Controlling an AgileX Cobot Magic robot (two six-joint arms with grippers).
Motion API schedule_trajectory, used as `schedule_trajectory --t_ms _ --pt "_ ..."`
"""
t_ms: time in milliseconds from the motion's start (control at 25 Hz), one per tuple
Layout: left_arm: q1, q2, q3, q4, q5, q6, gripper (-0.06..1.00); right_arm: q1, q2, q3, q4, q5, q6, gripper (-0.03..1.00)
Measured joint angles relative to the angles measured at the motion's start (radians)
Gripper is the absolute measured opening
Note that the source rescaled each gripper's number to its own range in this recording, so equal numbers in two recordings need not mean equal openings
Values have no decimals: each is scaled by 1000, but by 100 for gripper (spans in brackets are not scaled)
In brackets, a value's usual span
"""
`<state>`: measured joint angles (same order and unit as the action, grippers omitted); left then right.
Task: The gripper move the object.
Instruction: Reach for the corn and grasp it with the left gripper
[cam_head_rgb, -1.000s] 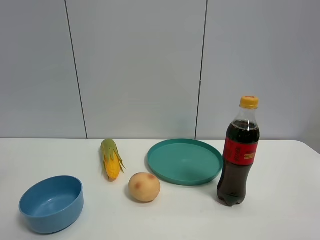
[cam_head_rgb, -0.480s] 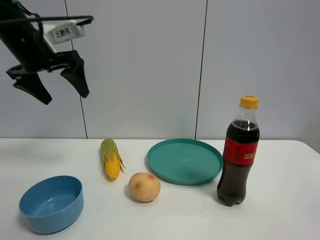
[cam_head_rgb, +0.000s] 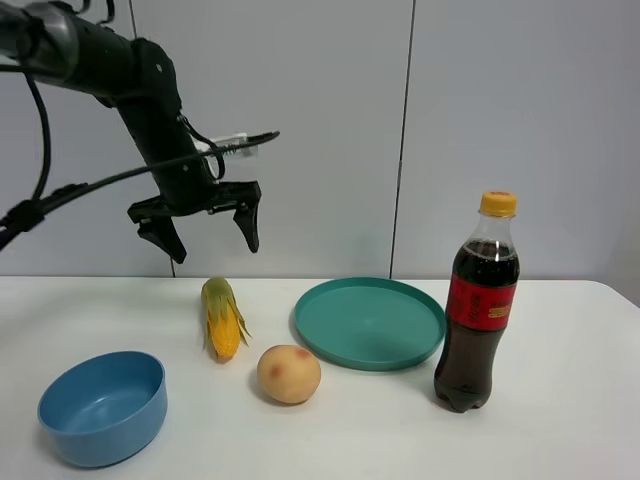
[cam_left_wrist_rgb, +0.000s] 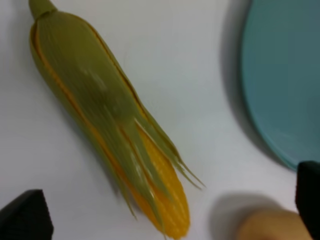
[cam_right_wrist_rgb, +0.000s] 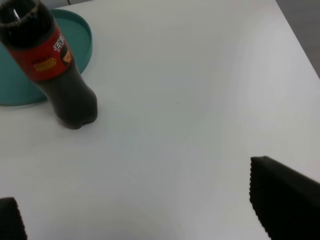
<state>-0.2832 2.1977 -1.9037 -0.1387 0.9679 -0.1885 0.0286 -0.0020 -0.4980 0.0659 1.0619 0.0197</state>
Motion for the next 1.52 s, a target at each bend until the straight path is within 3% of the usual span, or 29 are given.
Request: schedule_trajectory --t_ms 120,240,1120,1440,1520 --pt "-26 64 -2 118 -49 -95 100 0 0 0 0 0 0 100" --pt "-34 105 -2 157 -55 -125 100 0 0 0 0 0 0 100" --pt "-47 223 -3 160 -136 -140 100 0 0 0 0 0 0 100" --pt "-47 241 -3 219 -131 -132 100 0 0 0 0 0 0 100" --pt "-47 241 -3 224 -128 -111 94 0 0 0 0 0 0 100"
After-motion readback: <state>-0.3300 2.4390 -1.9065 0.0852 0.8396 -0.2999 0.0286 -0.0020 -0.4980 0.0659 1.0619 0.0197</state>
